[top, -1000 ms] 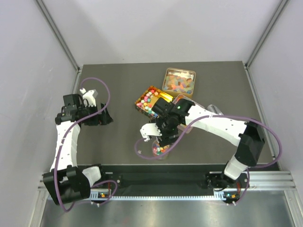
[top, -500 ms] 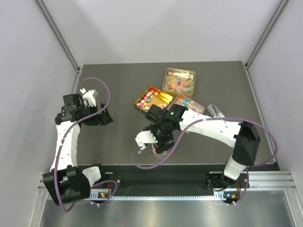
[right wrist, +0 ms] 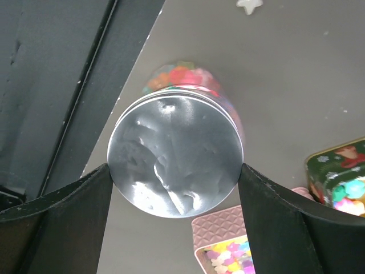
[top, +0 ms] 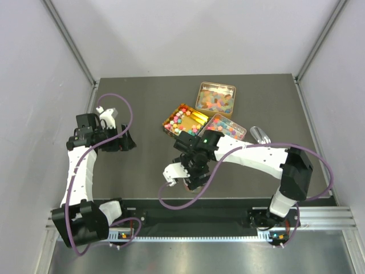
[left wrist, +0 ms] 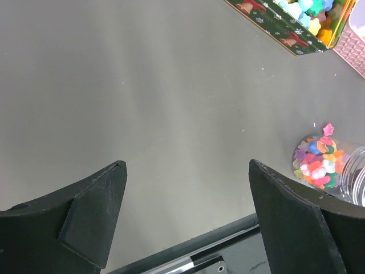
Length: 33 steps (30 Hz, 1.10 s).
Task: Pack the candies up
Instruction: Close the bottle lid on the packing bottle.
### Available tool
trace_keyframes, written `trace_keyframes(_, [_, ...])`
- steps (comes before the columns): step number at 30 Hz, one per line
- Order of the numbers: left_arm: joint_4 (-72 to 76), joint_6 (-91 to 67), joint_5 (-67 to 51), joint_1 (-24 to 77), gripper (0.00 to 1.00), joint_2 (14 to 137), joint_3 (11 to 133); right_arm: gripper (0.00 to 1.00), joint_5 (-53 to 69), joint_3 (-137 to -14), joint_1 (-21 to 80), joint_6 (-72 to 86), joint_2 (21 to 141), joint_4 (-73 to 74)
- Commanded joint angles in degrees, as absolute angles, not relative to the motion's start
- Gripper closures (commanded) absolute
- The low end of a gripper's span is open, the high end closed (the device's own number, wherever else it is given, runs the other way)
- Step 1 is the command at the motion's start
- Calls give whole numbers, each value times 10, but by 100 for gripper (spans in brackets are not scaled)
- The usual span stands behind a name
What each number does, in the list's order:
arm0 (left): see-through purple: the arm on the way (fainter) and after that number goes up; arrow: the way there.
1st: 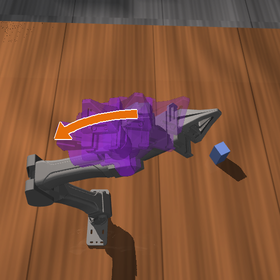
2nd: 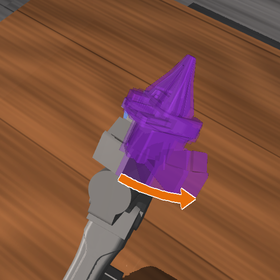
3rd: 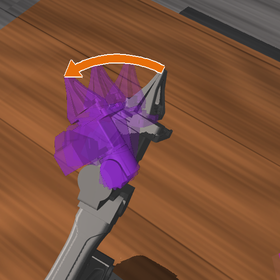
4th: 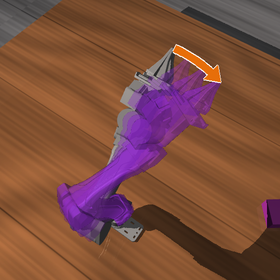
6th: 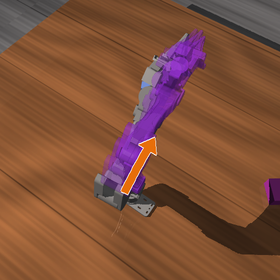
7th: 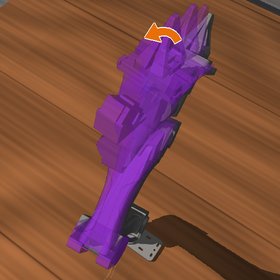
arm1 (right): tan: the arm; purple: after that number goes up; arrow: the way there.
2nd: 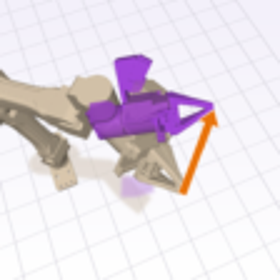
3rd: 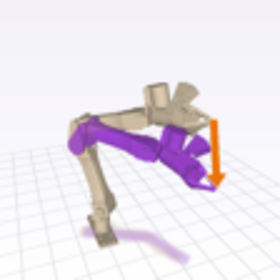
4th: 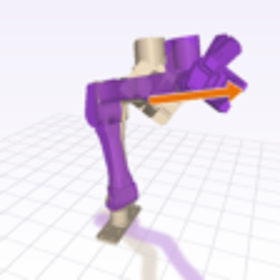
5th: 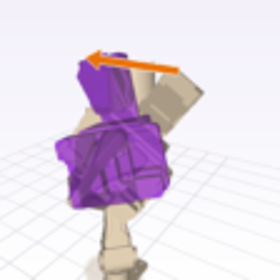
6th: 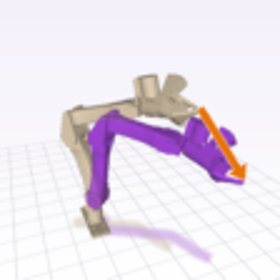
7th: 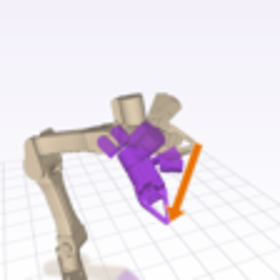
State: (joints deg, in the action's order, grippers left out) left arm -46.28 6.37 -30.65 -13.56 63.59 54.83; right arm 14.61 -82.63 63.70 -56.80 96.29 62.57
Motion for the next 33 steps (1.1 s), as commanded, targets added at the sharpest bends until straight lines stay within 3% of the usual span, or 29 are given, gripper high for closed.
trace_keyframes(1, [-447, 68, -321, -135, 8, 621, 560, 20, 153, -819, 647, -568, 969, 618])
trace_keyframes(5, [-448, 69, -320, -134, 8, 621, 560, 18, 147, -817, 648, -567, 976, 610])
trace_keyframes(6, [-448, 69, -320, -135, 8, 621, 560, 12, 144, -818, 647, -565, 977, 602])
trace_keyframes(10, [-446, 66, -323, -135, 8, 620, 557, 4, 133, -824, 647, -562, 983, 594])
trace_keyframes(33, [-436, 65, -330, -134, 8, 620, 551, 0, 105, -880, 647, -555, 983, 602])
